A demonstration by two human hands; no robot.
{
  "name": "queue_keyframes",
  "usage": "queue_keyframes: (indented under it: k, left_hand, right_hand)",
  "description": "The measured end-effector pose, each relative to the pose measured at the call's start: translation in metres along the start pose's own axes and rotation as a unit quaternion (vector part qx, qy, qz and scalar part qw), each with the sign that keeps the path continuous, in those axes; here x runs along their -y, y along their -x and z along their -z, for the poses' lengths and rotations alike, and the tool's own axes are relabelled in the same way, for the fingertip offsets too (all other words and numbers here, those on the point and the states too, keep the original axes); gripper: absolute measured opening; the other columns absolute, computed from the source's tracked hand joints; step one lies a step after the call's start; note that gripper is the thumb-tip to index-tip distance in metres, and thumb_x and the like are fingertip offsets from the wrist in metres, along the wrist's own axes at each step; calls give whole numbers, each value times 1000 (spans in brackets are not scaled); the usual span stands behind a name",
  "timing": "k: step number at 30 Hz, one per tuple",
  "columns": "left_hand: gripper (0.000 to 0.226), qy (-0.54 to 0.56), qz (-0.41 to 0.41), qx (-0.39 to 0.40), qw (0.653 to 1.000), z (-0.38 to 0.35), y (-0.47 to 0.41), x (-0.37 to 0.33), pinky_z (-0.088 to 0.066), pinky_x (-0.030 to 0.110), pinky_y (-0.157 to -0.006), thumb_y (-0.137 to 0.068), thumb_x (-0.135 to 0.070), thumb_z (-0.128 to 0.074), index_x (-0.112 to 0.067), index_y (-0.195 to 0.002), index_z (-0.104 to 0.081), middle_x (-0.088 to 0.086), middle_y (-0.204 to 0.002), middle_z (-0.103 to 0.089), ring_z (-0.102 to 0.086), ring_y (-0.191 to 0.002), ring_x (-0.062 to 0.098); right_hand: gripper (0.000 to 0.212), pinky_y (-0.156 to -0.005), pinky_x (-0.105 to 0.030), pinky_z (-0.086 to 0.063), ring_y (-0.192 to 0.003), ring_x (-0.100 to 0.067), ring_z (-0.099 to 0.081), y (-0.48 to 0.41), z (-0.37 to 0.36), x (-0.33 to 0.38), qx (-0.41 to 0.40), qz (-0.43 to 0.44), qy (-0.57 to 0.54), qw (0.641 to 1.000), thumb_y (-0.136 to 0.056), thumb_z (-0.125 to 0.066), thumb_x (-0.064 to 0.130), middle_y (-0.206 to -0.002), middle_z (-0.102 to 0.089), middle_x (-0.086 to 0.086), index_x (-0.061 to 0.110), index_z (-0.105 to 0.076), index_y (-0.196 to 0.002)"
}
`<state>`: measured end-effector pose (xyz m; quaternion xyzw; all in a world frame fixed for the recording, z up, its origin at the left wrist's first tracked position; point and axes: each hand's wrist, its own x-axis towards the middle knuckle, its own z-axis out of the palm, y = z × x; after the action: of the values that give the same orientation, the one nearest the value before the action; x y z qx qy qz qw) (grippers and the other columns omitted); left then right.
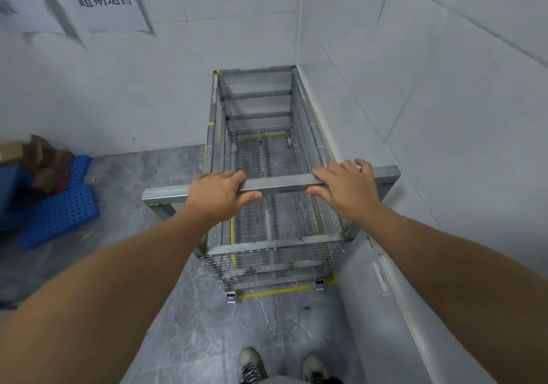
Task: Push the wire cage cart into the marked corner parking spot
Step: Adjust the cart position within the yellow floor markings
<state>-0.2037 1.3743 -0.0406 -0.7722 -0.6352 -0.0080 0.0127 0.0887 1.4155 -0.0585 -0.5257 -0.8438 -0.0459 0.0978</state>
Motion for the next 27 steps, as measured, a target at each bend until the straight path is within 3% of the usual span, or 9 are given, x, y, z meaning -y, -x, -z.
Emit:
queue_keyframes:
  k: [3,6,11,22,27]
  left_hand:
    - [63,1,6,-9,1000,1,-1,-5,-38,39,-82,-77,-83,-14,-27,-84,-44,-9,-79,-49,-46,-73,15]
    - [68,9,11,1,1000,2,-5,-10,-40,43,-91,-77,-83,-16,-28,-94,-51,-9,-87,-47,-48,-79,15]
    - [71,18,17,10,1000,4,-16,-26,-39,47,-97,-76,-83,-17,-27,-98,-55,-8,-96,-53,-54,-89,17]
    - [70,5,9,-11,1000,-2,-38,-42,-39,39,-83,-79,-85,-15,-27,-91,-52,-7,-92,-56,-54,-85,18]
    - [70,18,37,16,999,1,-37,-44,-35,48,-100,-77,-85,-18,-28,-92,-55,-7,-100,-56,-53,-99,19]
  right_hand:
    - [52,-101,-54,-29,-99,-25,-59,0,4,-1,15,2,-2,1000,-88,-28,70,-101,-66,6,32,-57,-110]
    - [55,-104,-54,-27,-103,-24,-57,-1,9,-8,35,0,-5,999,-87,-23,71,-104,-64,8,34,-55,-112]
    - [54,-105,-56,-25,-104,-23,-58,-4,9,-27,33,5,-13,999,-87,-27,71,-105,-65,8,33,-57,-112]
    - [56,-100,-51,-27,-105,-19,-55,-15,10,-64,61,10,-2,998,-85,-23,77,-104,-62,11,36,-53,-108]
    - [64,-98,-49,-31,-101,-19,-54,-19,15,-73,87,5,11,996,-80,-22,86,-100,-61,11,35,-54,-103]
